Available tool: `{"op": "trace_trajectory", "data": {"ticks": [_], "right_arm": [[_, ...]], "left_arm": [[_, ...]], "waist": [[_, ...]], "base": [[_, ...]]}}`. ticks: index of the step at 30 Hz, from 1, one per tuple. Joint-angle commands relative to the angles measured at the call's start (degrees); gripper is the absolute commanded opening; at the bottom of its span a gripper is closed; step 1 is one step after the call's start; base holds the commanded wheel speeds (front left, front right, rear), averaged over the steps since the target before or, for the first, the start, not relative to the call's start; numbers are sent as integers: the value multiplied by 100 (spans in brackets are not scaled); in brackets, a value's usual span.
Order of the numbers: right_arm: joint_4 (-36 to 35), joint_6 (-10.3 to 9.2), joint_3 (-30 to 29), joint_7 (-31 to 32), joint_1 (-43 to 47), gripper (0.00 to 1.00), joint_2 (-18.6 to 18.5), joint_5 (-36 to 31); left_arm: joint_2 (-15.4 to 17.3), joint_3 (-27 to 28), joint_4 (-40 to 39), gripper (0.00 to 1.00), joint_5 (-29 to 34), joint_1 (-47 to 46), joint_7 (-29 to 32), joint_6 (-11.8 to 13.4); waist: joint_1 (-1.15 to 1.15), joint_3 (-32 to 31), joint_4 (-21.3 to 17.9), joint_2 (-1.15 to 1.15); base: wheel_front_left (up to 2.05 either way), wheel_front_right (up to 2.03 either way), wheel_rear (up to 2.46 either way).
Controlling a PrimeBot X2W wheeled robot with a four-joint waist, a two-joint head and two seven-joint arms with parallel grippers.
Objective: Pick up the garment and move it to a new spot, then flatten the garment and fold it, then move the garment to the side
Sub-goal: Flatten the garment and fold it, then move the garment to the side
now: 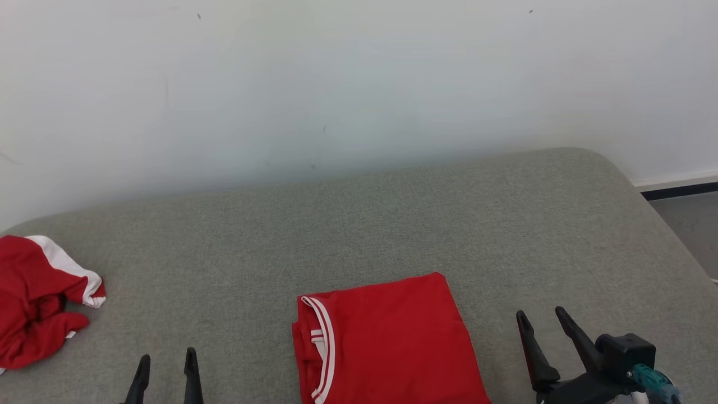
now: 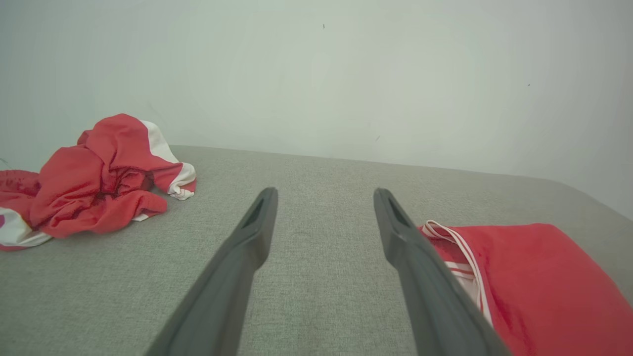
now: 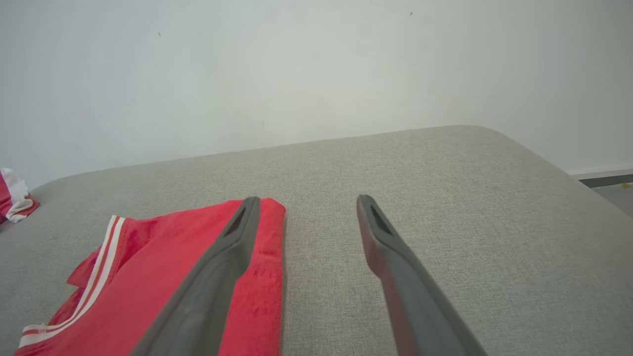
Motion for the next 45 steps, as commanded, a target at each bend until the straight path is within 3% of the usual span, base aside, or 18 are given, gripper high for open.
{"op": "trace_trajectory", "data": {"ticks": [1,14,35,45], "right_arm": [[35,-14,10,-60,43,100,-78,55],[678,-14,426,-400,-175,100,-482,490],[1065,-14,699,-558,-383,100,-493,685],[1546,-14,1163,229,-1064,100,-539,875]], "left_arm": [[6,24,-27,100,-56,77,-3,23],[4,310,14,100,57,395,-2,-126],[4,323,-11,100,24,559,-3,-84],[4,266,-5,100,86,357,-3,-154]], "waist": [[0,-67,-67,0],[0,-360,47,0],[0,-427,127,0],[0,-220,256,0]], "base": [[0,0,0],[0,0,0],[0,0,0],[0,0,0]]}}
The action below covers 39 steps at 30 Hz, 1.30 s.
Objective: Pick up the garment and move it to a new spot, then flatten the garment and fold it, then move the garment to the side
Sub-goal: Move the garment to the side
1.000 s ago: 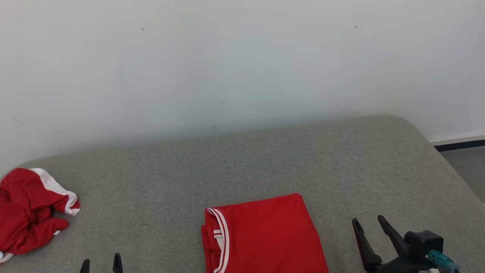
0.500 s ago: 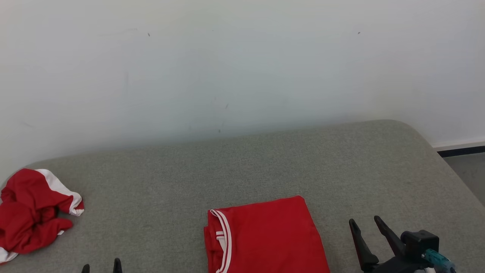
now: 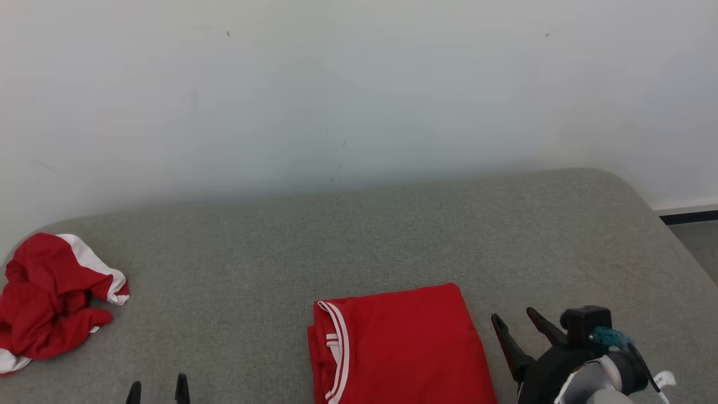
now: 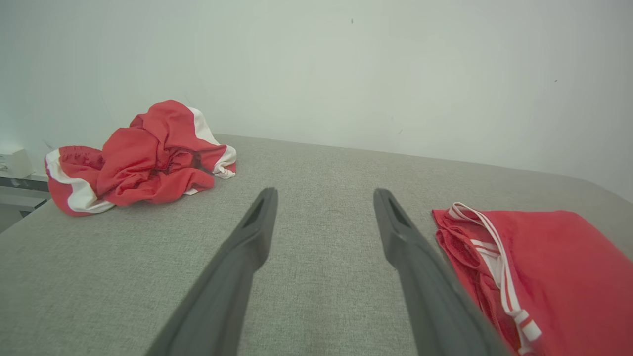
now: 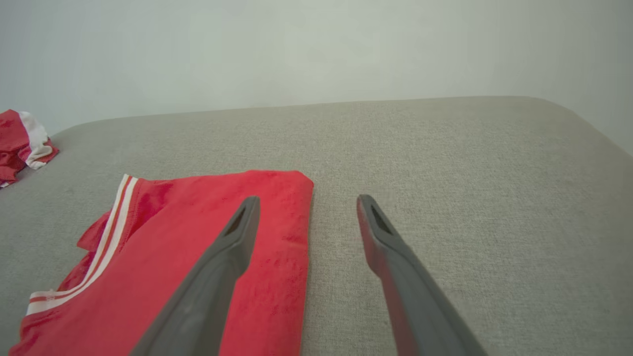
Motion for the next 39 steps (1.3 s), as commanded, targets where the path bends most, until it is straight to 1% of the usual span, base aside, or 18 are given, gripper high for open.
{"op": "trace_trajectory", "data": {"ticks": [1,5,8,13,17,20,24,25,26,28,32,34,36,39], "right_arm": [[84,-14,73,76,-75,100,-3,64],[577,-14,260,444,-511,100,-17,212],[1052,-14,248,706,-748,100,55,296],[1664,-14,241,974,-984,100,153,496],[2107,-14,209,1116,-1103,100,230,530],[2297,-14,278,1304,-1155,100,314,625],[2460,-4,611,1733,-1117,100,343,695],[2466,0,717,1822,-1117,73,303,680],[2422,-1,933,1888,-1210,0,158,576],[2390,-1,1028,1929,-1258,0,87,552],[2160,-21,1397,1936,-1661,0,-338,409],[2016,-20,1564,1900,-1943,0,-503,333],[1896,-18,1700,1841,-2254,0,-584,261],[1843,-15,1740,1739,-2735,0,-720,213]], "left_arm": [[5,1,5,100,26,-82,-4,-9],[5,-91,14,100,43,-219,-4,-49],[6,-154,12,100,44,-285,-3,-53],[5,-276,35,100,24,-362,-3,-65],[6,-340,43,100,21,-422,-4,-83],[5,-383,34,100,12,-444,-4,-85],[5,-420,20,100,-1,-450,-4,-68],[6,-422,9,100,-11,-450,-3,-57],[5,-424,-29,100,-29,-465,-4,-32],[5,-434,-51,100,-32,-479,-3,-24],[5,-438,-185,100,-68,-538,-4,7],[5,-428,-284,100,-79,-555,-4,17],[4,-415,-404,100,-69,-556,-3,21],[6,-445,-587,100,1,-672,-5,4]], "waist": [[0,64,68,0],[0,218,231,0],[0,345,366,0],[0,533,618,0],[0,651,768,0],[0,713,844,0],[0,749,885,0],[0,763,886,0],[0,802,865,0],[0,826,843,0],[0,994,651,0],[0,1122,482,0],[0,1287,267,0],[0,1580,-60,0]], "base": [[0,0,0],[0,0,0],[0,0,0],[0,0,0],[0,0,0],[0,0,0],[0,0,0],[0,0,0],[0,0,0],[0,0,0],[0,0,0],[0,0,0],[0,0,0],[0,0,0]]}}
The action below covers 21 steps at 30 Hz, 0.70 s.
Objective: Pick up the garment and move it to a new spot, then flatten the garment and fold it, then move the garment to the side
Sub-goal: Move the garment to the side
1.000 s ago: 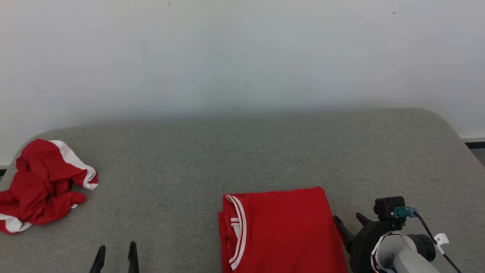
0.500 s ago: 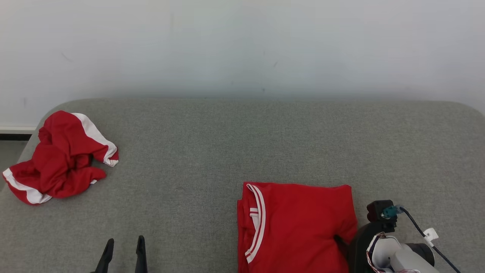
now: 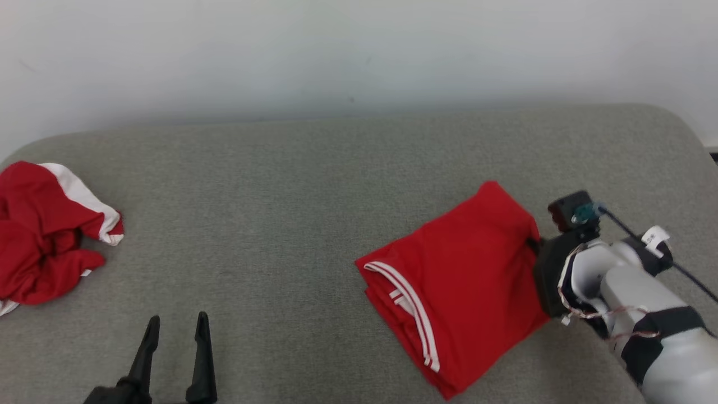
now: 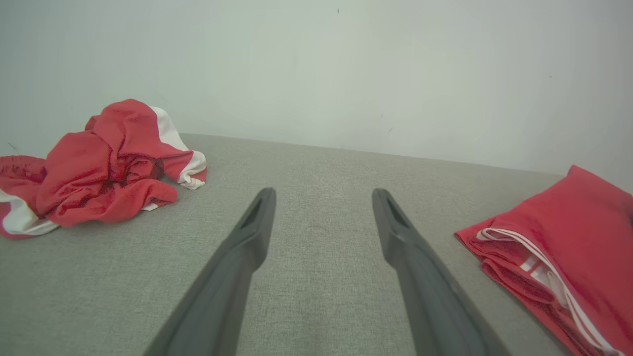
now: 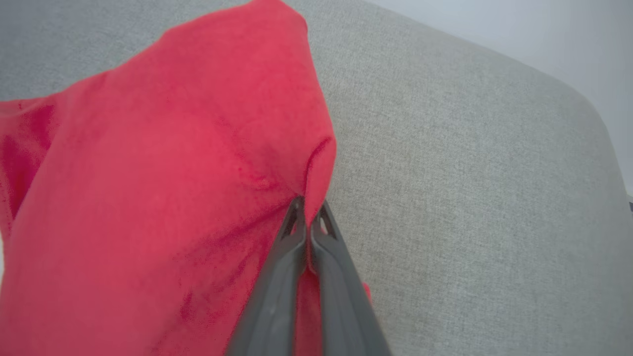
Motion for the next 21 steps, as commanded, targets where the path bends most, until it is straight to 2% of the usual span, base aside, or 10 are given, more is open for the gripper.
{"op": "trace_trajectory", "data": {"ticks": [1,6,12,21], "right_arm": [[-21,-16,-9,-75,-229,0,-81,-47],[173,-16,-154,-310,-918,0,-282,-168],[516,-16,-440,-681,-1490,0,-599,-333],[1101,-16,-1036,-1353,-2020,0,-960,-744]], "left_arm": [[7,11,-110,100,69,-181,-5,-32],[8,-65,-319,100,266,-478,-2,-166],[58,-143,-575,100,385,-838,-3,-355],[136,-355,-850,100,519,-1120,-3,-492]], "waist": [[-1,536,-548,0],[-1,993,-1046,0],[-1,1390,-1454,0],[-1,1885,-1571,0]], "base": [[0,0,0],[0,0,0],[0,0,0],[0,0,0]]}}
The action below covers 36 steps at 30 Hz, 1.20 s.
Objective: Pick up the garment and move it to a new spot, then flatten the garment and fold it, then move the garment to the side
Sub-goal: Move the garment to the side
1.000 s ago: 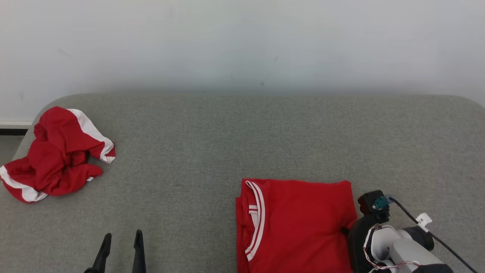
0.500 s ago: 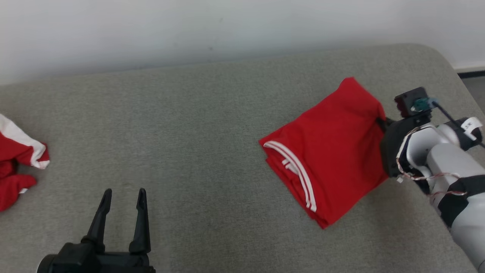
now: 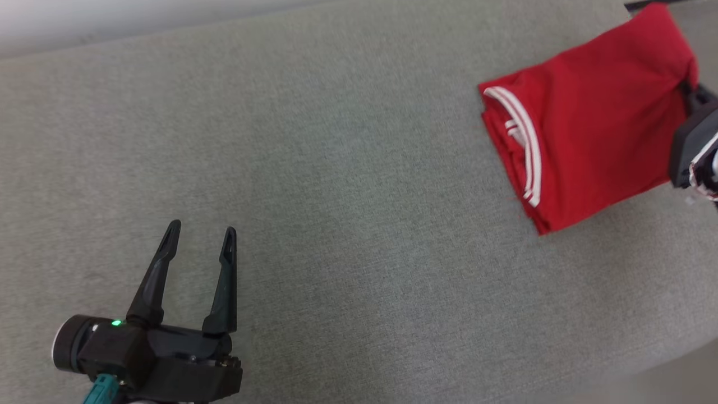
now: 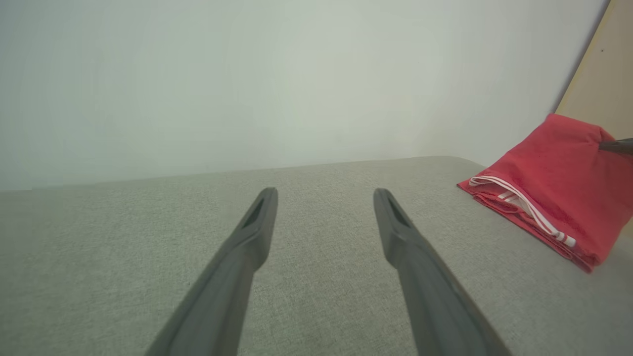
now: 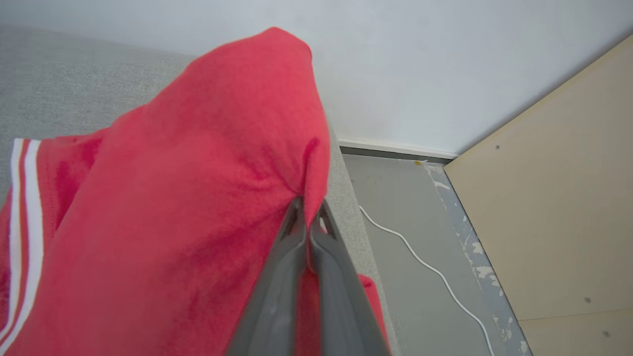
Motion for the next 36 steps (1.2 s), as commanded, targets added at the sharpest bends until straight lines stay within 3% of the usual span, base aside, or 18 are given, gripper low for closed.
{"op": "trace_trajectory", "data": {"ticks": [1,9,15,17,18,19,28,32,36], "right_arm": [[68,-16,-94,-136,-130,0,-52,-135],[405,-16,-593,-815,-577,0,-233,-1040],[462,-16,-905,-1077,-674,0,-71,-1507],[492,-16,-1031,-1138,-651,32,26,-1675],[494,-16,-1091,-1164,-637,80,56,-1757],[507,-16,-1168,-1188,-617,100,69,-1821],[463,-16,-1608,-1500,-131,100,401,-2095],[227,-16,-1933,-1662,373,100,672,-1657],[-443,-16,-2060,-1707,1159,100,905,-1142]], "left_arm": [[60,-7,-65,100,41,-100,-2,-27],[294,6,-244,100,-24,-317,-2,-69],[372,21,-243,100,-42,-446,-2,-79],[371,29,-214,100,-52,-473,-2,-80],[364,26,-196,100,-57,-476,-2,-79],[354,22,-172,100,-64,-476,-2,-70],[177,271,98,100,-173,-253,-2,-57],[69,403,266,100,-217,-30,-1,-43],[-7,593,455,100,-287,260,-2,20]], "waist": [[-1,400,-222,-1],[-1,817,-221,-1],[-1,908,-222,-1],[-1,903,-212,-1],[-1,887,-201,-1],[-1,866,-189,-1],[-1,281,25,-1],[-1,-247,200,-1],[-1,-842,404,-1]], "base": [[0,0,0],[0,0,0],[0,0,0],[0,0,0],[0,0,0],[0,0,0],[0,0,0],[0,0,0],[0,0,0]]}}
